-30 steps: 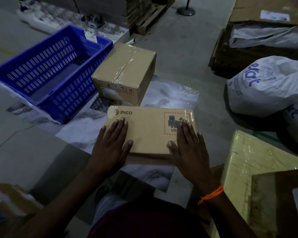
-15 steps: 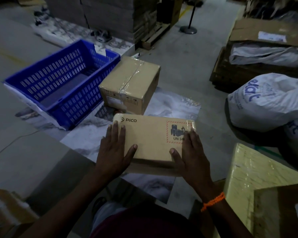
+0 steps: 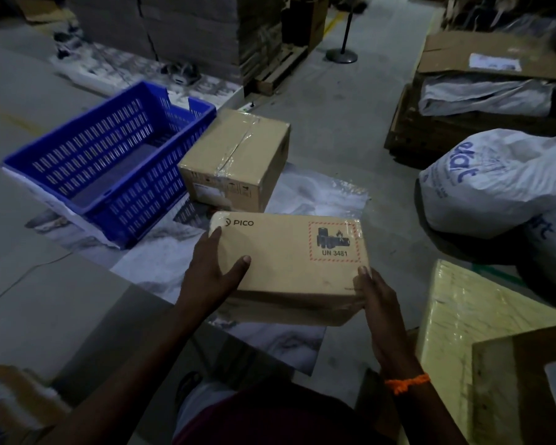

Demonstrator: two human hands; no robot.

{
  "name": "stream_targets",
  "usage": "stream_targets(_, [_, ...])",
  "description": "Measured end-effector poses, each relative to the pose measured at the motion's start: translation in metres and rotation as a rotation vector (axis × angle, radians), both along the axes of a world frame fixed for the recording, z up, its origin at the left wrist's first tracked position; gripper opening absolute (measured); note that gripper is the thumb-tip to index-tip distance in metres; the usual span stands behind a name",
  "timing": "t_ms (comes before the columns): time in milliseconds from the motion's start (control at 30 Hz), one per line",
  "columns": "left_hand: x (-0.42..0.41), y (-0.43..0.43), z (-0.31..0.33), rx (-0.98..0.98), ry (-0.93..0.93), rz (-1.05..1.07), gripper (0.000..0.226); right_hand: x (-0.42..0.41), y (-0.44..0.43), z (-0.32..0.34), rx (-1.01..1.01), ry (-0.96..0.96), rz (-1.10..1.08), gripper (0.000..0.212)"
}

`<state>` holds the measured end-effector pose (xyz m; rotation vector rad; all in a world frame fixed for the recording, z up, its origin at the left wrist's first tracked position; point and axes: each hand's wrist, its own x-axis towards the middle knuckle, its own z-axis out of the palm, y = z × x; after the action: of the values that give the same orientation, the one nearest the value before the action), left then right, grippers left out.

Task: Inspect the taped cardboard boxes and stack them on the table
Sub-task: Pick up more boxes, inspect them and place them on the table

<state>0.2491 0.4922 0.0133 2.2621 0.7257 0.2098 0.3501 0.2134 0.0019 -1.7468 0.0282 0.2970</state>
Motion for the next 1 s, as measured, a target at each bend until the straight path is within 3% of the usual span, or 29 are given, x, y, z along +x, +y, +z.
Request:
stream_targets(133, [0.009, -0.003, -0.005, -0.093, -0.049, -0.014, 0.092, 0.021, -0.012, 0.030, 0.113, -0.068, -0.088, 0.031])
stream_targets(233, [0.011, 0.003, -0.011, -0.153, -0.055, 0.026, 0.090, 0.036, -0.015, 0.059, 0.080, -0.255, 0.127, 0.029])
stream_targets(300, [0.011, 0.013, -0.015, -0.062, 0.014, 0.053, 0.089, 0.041, -0.006, 0.066, -0.007, -0.397, 0.248, 0.031])
stream_targets(367, [0.010, 0.027, -0.016, 0.059, 0.064, 0.048, 0.089, 0.041, 0.010, 0.065, 0.002, -0.406, 0.246, 0.030])
stream_targets(433, [0.009, 0.030, -0.002, 0.103, -0.001, 0.018, 0.075, 0.036, 0.028, 0.062, 0.040, -0.397, 0.198, 0.032])
stream_targets(600, [0.024, -0.002, 0.064, -0.131, -0.354, -0.049, 0.046, 0.026, 0.065, 0.062, 0.122, -0.350, 0.240, 0.038])
stream_targets(667, [0.036, -0.012, 0.084, -0.238, -0.430, -0.077, 0.048, 0.024, 0.072, 0.066, 0.097, -0.400, 0.219, 0.042])
stream_targets(733, [0.045, -0.012, 0.093, -0.332, -0.401, -0.083, 0.065, 0.027, 0.073, 0.066, -0.107, -0.504, 0.136, 0.067])
stream_targets(800, [0.046, -0.007, 0.091, -0.401, -0.362, -0.093, 0.080, 0.031, 0.068, 0.064, -0.249, -0.378, 0.132, 0.092])
stream_targets(833, [0.045, -0.005, 0.089, -0.404, -0.347, -0.090, 0.082, 0.033, 0.066, 0.064, -0.231, -0.251, 0.151, 0.092])
stream_targets(900, [0.041, -0.002, 0.087, -0.419, -0.347, -0.088, 0.074, 0.039, 0.060, 0.054, -0.152, -0.109, 0.180, 0.079])
stream_targets(1000, [0.036, 0.003, 0.090, -0.489, -0.388, -0.072, 0.055, 0.047, 0.050, 0.047, -0.133, -0.099, 0.162, 0.056])
